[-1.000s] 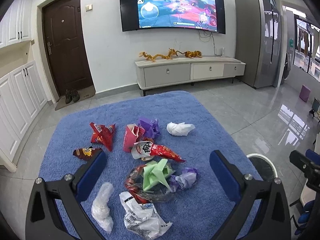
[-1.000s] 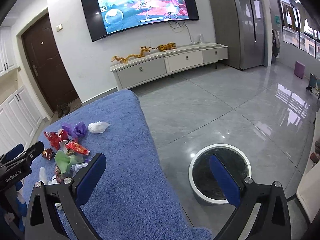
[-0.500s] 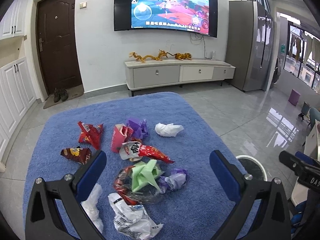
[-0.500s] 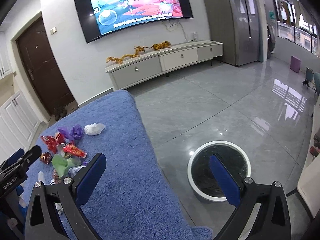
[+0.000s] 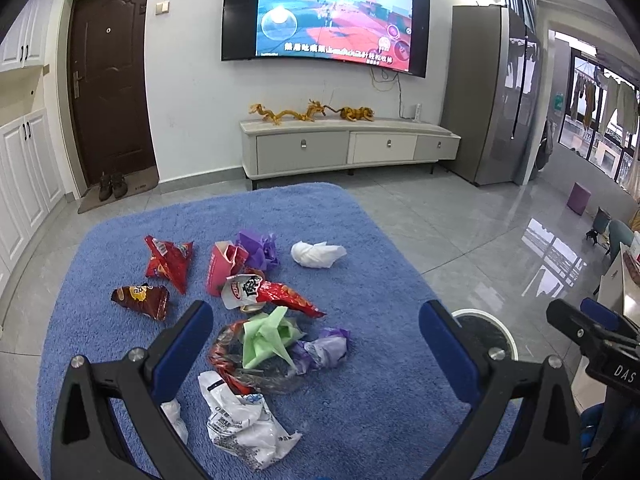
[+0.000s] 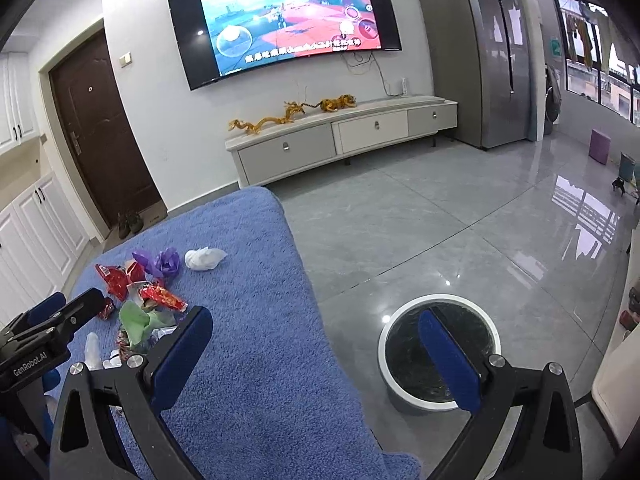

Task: Collect trash
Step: 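Move both tools toward the trash pile on the blue rug, then grasp the clear plastic bag with the left tool while the right tool grasps the white printed bag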

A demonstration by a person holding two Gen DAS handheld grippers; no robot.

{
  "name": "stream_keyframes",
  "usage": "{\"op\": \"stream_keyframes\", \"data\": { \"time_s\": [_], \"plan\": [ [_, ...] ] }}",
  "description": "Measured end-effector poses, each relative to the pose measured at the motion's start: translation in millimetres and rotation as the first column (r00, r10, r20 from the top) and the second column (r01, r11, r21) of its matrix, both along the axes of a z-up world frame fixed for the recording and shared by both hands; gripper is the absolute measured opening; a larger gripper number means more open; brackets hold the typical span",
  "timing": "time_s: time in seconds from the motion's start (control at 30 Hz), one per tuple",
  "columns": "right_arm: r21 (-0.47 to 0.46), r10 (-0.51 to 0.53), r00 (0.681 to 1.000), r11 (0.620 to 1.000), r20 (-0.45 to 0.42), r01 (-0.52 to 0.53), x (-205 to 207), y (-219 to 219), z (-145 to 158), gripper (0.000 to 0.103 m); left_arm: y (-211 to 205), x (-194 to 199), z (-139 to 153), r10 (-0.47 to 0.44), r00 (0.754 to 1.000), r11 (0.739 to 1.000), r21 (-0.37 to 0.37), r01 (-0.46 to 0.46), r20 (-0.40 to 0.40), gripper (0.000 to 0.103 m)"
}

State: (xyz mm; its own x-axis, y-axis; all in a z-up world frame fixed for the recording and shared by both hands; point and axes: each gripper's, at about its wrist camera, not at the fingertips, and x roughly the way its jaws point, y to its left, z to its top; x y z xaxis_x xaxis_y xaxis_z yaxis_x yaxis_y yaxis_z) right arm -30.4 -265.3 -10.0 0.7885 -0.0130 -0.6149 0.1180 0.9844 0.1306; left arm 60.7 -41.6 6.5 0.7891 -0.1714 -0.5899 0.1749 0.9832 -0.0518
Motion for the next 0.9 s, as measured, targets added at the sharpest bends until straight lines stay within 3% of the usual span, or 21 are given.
{"op": "stream_keyframes", "data": {
  "time_s": [0.57,0.73,0.9],
  "plan": [
    [0.018,0.096,0.994,0.995,0.051,-0.097,-37.8,20.7,23.0,0.103,11.5,-40.2,13.1,0.019,0.999,1.0,-0.016,-0.019,0.046,0.103],
    [0.0,0.164,0.984,0.986,0.074,-0.165,-40.1,42.8,29.3,0.103,49.1,-42.1,13.2,0.093,0.994,0.996,-0.017,-0.092,0.054,0.103],
    [-0.019,0.231,0.969,0.973,0.083,-0.23,-33.5,64.7,31.2,0.103,108.7,-36.6,1.8,0.221,0.975,0.975,-0.011,-0.22,0.031,0.102]
  ]
}}
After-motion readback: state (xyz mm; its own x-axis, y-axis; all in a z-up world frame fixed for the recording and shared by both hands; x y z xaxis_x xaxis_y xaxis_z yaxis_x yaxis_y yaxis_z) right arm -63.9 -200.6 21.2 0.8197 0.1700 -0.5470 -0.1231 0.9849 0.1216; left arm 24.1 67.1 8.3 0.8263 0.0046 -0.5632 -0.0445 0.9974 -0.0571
